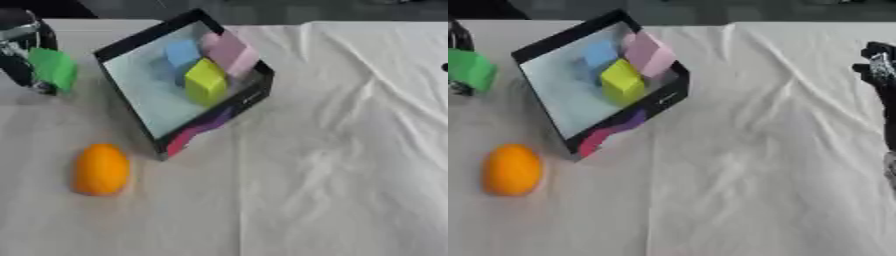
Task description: Pick up objects on the table and place them in the box.
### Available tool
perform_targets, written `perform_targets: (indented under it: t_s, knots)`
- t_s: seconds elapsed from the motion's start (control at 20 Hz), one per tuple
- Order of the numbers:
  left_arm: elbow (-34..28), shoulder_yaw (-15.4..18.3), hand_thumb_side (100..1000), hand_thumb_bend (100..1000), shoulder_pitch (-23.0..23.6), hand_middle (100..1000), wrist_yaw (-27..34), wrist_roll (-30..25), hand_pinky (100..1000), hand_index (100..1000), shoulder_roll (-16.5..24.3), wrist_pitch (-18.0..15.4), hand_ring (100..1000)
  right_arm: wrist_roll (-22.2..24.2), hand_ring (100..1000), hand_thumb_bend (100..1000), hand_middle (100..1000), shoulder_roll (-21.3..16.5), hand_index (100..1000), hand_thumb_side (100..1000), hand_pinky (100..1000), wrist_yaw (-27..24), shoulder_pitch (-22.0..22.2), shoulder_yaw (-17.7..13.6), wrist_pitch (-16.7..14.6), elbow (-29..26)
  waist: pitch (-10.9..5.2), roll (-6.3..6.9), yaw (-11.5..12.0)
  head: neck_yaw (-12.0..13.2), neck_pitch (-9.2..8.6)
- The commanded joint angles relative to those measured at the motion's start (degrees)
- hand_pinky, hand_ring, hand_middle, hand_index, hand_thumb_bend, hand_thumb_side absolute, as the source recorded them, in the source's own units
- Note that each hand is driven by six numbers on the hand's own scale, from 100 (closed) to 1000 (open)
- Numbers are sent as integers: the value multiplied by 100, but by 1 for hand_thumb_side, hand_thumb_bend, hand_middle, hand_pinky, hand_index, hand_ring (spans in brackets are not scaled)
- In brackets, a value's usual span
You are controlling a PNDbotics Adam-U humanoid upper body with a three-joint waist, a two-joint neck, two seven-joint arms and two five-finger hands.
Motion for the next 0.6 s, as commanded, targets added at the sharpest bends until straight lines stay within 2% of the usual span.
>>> perform_targets:
  t_s: [0.05,0.25,0.4,0.6]
  knots:
    - [-663,-218,100,607,-316,395,591,-52,564,437,96,-7,477,-25,764,100,766,-192,798,676,872,-17,-52,-73,-25,-140,-164,-18,13,4,60]
    - [-834,-442,100,587,-677,409,885,-156,570,456,-419,310,488,37,764,100,766,-194,799,666,872,-56,-158,-18,-31,-157,-213,-26,-21,31,82]
    - [-517,-470,100,545,-803,430,615,123,582,486,-885,628,507,81,764,100,766,-162,799,664,872,-88,-254,16,-32,-163,-232,-26,-81,88,56]
    - [-7,-453,100,573,-829,504,6,713,651,578,-1315,940,579,145,764,100,765,-95,798,667,872,-114,-336,70,-29,-158,-237,-6,-164,155,24]
